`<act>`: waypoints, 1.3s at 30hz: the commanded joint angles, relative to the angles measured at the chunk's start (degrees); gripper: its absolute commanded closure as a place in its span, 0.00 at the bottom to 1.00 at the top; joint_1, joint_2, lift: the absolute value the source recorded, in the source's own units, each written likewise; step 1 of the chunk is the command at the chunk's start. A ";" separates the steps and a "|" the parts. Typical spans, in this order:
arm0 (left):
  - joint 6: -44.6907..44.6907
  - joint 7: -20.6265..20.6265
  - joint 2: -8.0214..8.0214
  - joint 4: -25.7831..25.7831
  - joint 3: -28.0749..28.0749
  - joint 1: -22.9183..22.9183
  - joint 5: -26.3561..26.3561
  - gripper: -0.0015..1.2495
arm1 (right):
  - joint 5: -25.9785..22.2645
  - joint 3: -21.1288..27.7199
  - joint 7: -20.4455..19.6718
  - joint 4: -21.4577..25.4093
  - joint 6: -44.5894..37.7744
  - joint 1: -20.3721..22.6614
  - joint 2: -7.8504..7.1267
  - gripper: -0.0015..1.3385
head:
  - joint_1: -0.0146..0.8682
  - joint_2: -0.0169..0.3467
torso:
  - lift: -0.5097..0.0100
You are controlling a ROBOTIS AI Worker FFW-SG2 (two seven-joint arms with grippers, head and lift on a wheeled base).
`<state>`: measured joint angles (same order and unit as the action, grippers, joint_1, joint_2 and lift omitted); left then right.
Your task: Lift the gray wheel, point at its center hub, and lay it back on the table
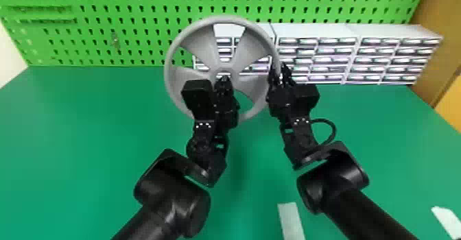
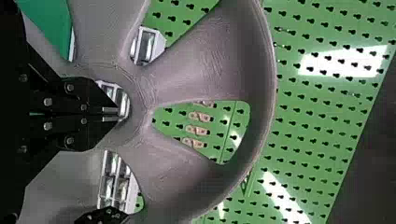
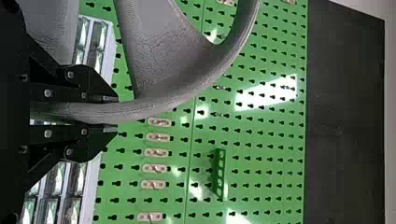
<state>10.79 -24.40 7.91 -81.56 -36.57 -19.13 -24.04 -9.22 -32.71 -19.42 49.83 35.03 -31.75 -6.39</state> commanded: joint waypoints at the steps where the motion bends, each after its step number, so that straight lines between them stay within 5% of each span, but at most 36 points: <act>1: -0.06 -0.73 0.09 -1.58 -0.16 1.11 1.02 0.93 | 0.00 0.01 0.00 -0.09 -0.13 0.02 -0.03 0.96 | 0.80 0.18 | 0.80; 16: -1.03 -3.55 0.61 -8.96 -0.08 7.52 4.00 0.93 | 0.00 0.36 0.00 -0.44 -1.01 -0.07 0.06 0.96 | 0.80 0.18 | 0.80; 39: -2.88 -5.92 4.66 -21.62 0.01 13.50 3.48 0.92 | 0.00 1.07 0.00 -0.88 -1.45 -0.24 0.32 0.96 | 0.80 0.18 | 0.80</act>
<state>8.78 -29.90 11.51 -99.88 -36.92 -7.24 -20.33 -9.23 -31.73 -19.42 48.96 33.57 -32.25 -6.01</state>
